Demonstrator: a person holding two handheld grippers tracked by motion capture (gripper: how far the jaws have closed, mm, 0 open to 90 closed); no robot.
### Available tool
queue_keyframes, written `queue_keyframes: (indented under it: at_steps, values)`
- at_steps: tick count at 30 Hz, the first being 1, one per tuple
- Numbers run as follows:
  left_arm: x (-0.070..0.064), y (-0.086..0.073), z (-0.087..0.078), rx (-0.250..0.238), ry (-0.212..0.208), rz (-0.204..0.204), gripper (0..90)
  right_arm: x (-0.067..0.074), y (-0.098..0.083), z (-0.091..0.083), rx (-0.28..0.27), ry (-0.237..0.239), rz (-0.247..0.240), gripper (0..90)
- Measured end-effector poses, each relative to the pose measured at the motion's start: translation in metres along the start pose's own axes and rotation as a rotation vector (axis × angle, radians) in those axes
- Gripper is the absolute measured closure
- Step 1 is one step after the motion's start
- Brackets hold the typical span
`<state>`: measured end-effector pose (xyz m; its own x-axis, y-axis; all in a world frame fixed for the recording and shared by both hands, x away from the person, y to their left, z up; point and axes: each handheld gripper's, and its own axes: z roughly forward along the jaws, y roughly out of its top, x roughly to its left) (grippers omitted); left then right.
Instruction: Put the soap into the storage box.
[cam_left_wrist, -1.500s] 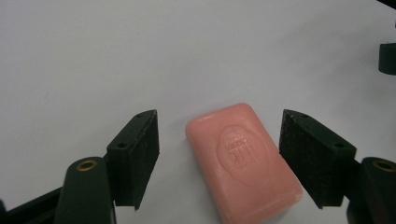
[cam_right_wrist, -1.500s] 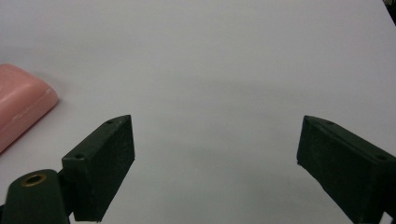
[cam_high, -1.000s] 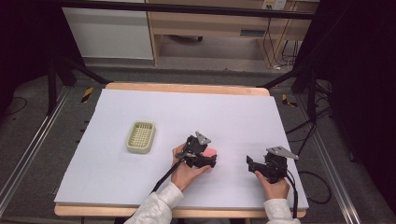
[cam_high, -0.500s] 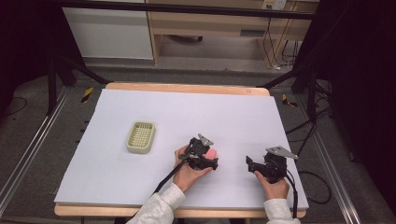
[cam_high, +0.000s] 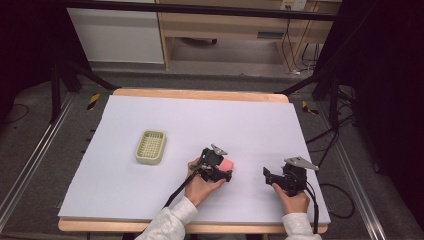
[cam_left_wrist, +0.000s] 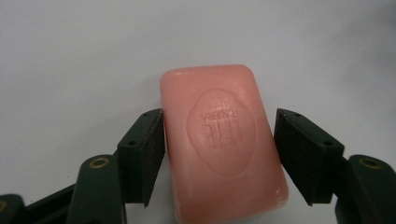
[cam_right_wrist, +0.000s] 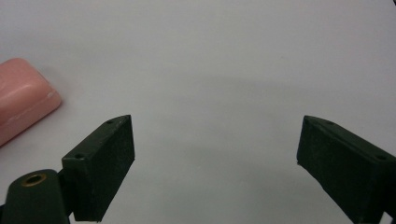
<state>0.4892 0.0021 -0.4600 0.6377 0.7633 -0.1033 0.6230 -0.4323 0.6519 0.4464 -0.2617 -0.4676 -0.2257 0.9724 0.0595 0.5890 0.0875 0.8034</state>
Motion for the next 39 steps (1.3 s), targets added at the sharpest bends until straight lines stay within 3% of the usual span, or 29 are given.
queue_keyframes:
  at_steps: [7,14,17,25,39]
  values:
    - [0.003,-0.001,-0.001,0.001,-0.022,-0.013,35.8,0.000,0.000,0.000,0.001,-0.001,-0.002,11.6]
    - [0.003,0.004,-0.002,0.008,-0.021,0.017,34.2,0.000,0.000,0.000,0.001,0.001,-0.002,11.6]
    - [0.003,0.008,-0.001,0.025,-0.021,0.027,30.3,0.000,0.000,0.000,0.001,0.002,-0.002,11.6]
    - [0.004,0.013,0.009,0.086,-0.014,0.053,30.2,0.000,0.000,0.000,0.001,0.003,-0.002,11.6]
    - [0.003,0.014,0.015,0.124,-0.014,0.045,33.3,0.001,0.000,0.000,0.003,0.003,-0.002,11.6]
